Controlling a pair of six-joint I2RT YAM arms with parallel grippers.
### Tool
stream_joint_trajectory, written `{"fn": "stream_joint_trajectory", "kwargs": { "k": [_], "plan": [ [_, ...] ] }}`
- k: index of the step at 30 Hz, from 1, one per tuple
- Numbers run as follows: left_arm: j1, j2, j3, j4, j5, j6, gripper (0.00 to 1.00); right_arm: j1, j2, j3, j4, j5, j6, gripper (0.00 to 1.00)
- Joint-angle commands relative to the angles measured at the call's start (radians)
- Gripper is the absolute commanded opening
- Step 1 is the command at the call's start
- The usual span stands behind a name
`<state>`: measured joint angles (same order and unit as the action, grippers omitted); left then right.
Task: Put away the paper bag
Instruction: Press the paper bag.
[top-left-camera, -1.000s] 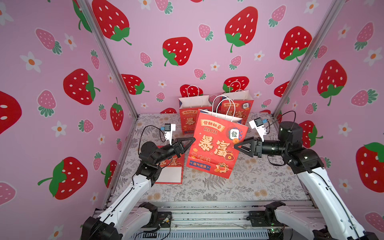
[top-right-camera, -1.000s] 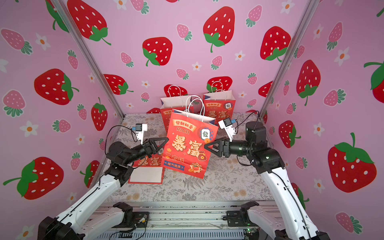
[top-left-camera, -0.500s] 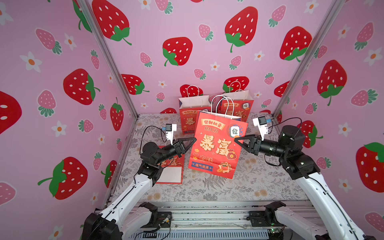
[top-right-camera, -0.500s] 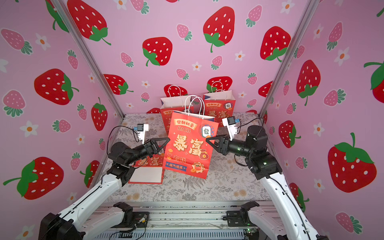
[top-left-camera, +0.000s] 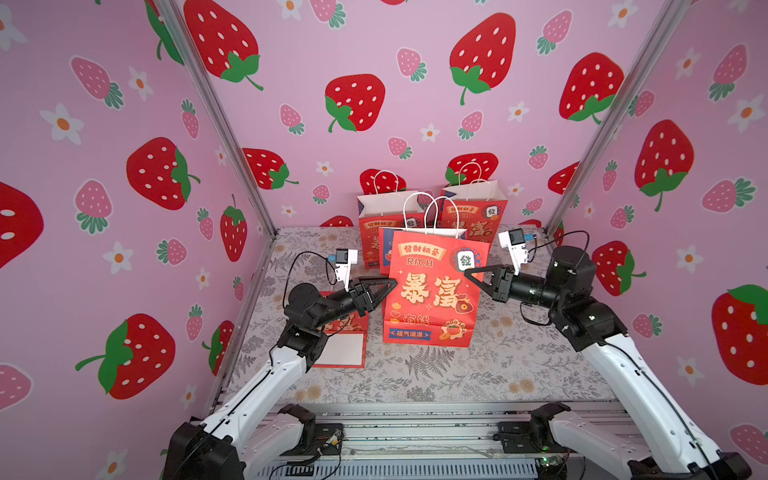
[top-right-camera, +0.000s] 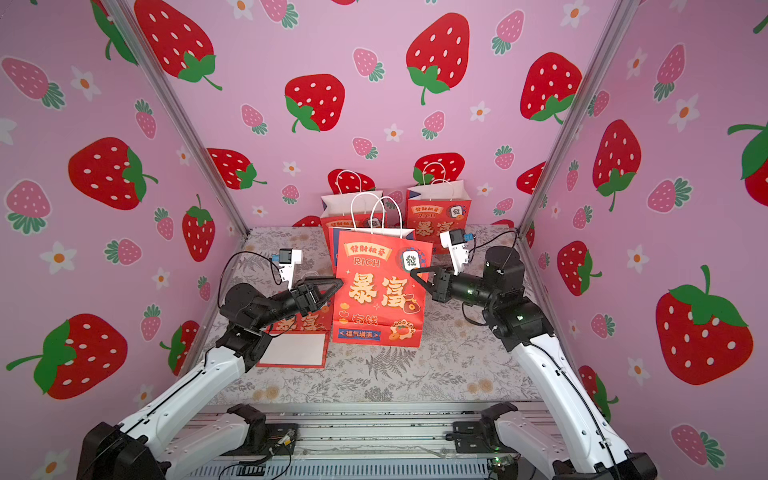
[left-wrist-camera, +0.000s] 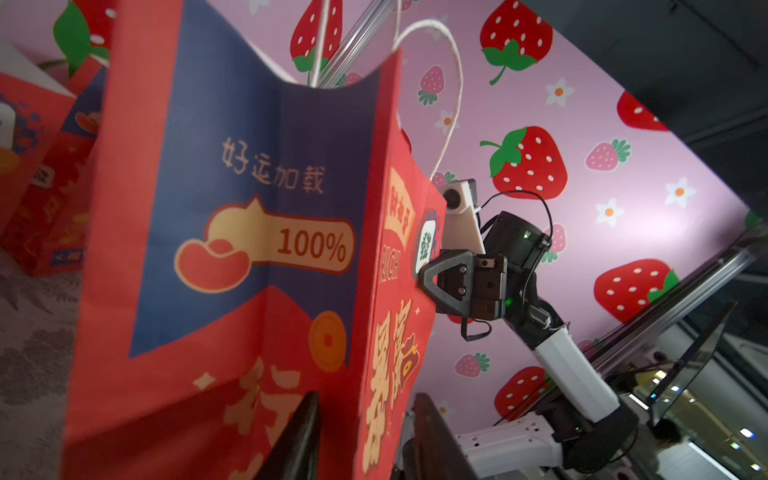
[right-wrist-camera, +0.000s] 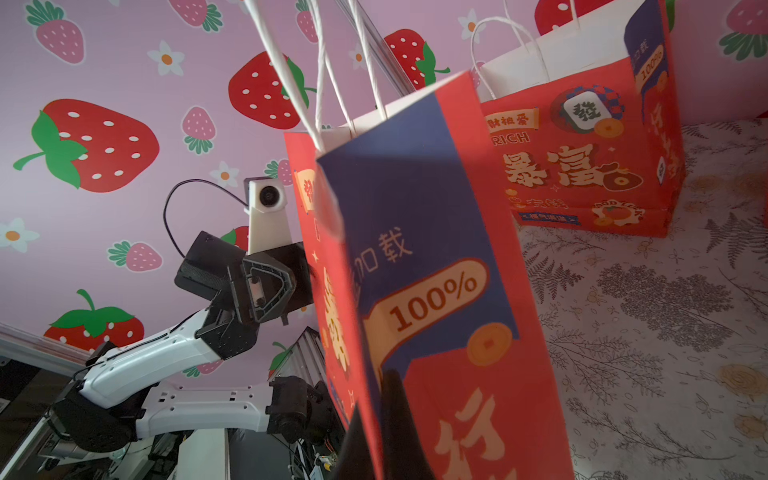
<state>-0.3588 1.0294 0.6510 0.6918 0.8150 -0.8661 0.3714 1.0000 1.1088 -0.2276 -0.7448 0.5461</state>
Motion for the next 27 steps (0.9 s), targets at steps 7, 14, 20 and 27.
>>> {"fn": "stream_joint_trajectory", "kwargs": {
  "k": [7, 14, 20, 27],
  "plan": [
    [-0.043, 0.041, 0.061, 0.001, 0.061, 0.034, 0.77, 0.009, 0.020, 0.111, -0.050, -0.183, -0.029, 0.00],
    [-0.063, 0.048, 0.074, -0.019, 0.062, 0.053, 0.48, 0.017, 0.053, 0.137, -0.093, -0.231, -0.045, 0.00],
    [-0.069, 0.044, 0.080, -0.035, 0.064, 0.064, 0.07, 0.024, 0.084, 0.167, -0.143, -0.176, -0.074, 0.00],
    [-0.051, -0.007, 0.126, -0.250, 0.061, 0.135, 0.00, 0.024, 0.111, 0.224, -0.136, -0.006, -0.073, 0.42]
  ]
}}
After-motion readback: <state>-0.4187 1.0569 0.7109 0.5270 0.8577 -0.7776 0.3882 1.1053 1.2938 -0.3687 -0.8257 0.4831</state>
